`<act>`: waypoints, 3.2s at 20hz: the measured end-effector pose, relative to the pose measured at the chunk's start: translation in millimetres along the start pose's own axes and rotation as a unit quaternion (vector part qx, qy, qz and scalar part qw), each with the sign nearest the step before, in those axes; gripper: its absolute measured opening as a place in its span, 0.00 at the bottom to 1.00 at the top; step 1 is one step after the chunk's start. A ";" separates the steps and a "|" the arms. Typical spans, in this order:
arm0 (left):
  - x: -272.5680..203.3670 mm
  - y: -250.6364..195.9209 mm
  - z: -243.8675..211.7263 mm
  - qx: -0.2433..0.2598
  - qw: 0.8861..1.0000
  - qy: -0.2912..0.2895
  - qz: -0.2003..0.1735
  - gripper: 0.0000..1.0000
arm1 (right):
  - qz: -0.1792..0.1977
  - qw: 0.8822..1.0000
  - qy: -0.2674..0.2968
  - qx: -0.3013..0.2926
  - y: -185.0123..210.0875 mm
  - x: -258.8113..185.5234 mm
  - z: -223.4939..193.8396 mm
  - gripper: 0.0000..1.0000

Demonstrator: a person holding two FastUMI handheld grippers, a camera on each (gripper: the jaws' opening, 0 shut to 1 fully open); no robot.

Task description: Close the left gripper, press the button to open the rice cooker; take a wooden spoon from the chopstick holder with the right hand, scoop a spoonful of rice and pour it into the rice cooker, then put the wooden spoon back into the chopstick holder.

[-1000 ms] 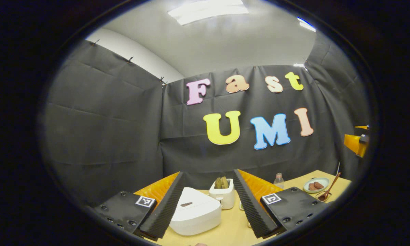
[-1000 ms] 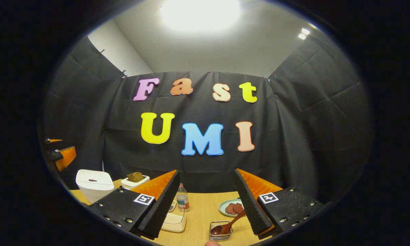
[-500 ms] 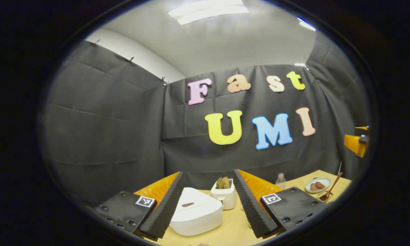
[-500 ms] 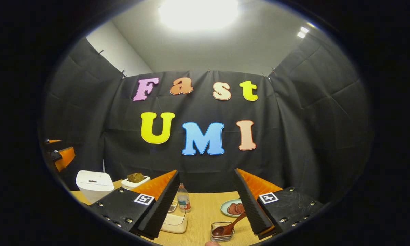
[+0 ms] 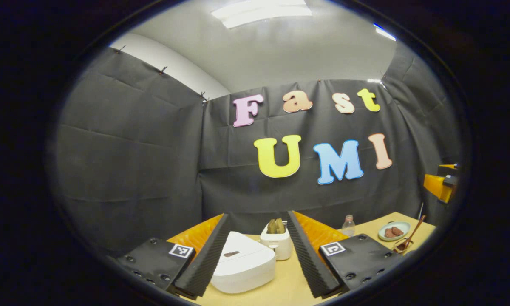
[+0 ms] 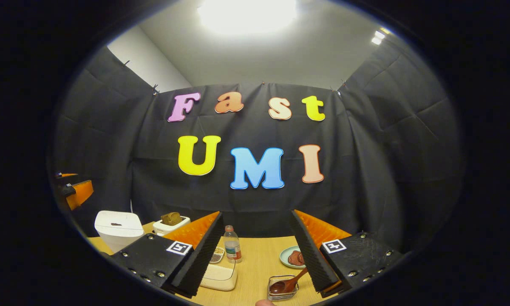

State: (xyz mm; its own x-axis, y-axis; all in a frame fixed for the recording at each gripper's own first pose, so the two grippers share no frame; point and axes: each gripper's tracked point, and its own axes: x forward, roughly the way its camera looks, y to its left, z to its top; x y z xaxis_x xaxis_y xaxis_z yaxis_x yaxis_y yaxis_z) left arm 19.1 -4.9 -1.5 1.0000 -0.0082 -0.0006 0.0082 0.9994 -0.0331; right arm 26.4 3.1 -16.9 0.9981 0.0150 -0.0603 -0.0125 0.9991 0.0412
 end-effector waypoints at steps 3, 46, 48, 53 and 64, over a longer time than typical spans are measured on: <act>4.0 13.7 6.3 -0.004 1.000 -0.007 0.006 0.77 | -0.001 1.000 -0.003 -0.006 0.9 2.3 0.9 0.96; 159.7 97.6 -252.6 -0.065 0.973 0.217 -0.041 0.08 | -0.142 0.987 0.050 -0.060 7.5 -31.3 -34.9 0.95; 158.1 96.3 -249.3 -0.062 0.974 0.213 -0.040 0.09 | -0.144 0.987 0.043 -0.060 5.9 -33.0 -28.2 0.95; 157.0 95.9 -259.0 -0.054 0.971 0.231 -0.032 0.09 | -0.141 0.987 0.035 -0.068 -1.1 -34.9 -23.0 0.96; 169.0 124.6 -138.1 -0.003 0.992 0.115 0.048 0.08 | -0.107 0.992 0.041 -0.049 -40.3 -23.0 -25.8 0.95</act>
State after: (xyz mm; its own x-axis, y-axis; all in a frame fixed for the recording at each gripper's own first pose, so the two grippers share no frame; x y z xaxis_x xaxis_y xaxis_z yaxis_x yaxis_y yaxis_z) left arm 189.0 113.6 -143.7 0.9696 0.0799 -0.2314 -0.0886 0.9957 -0.0273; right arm 2.3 -36.4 -42.9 0.9703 -0.1981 -0.1392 0.1887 0.9790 -0.0775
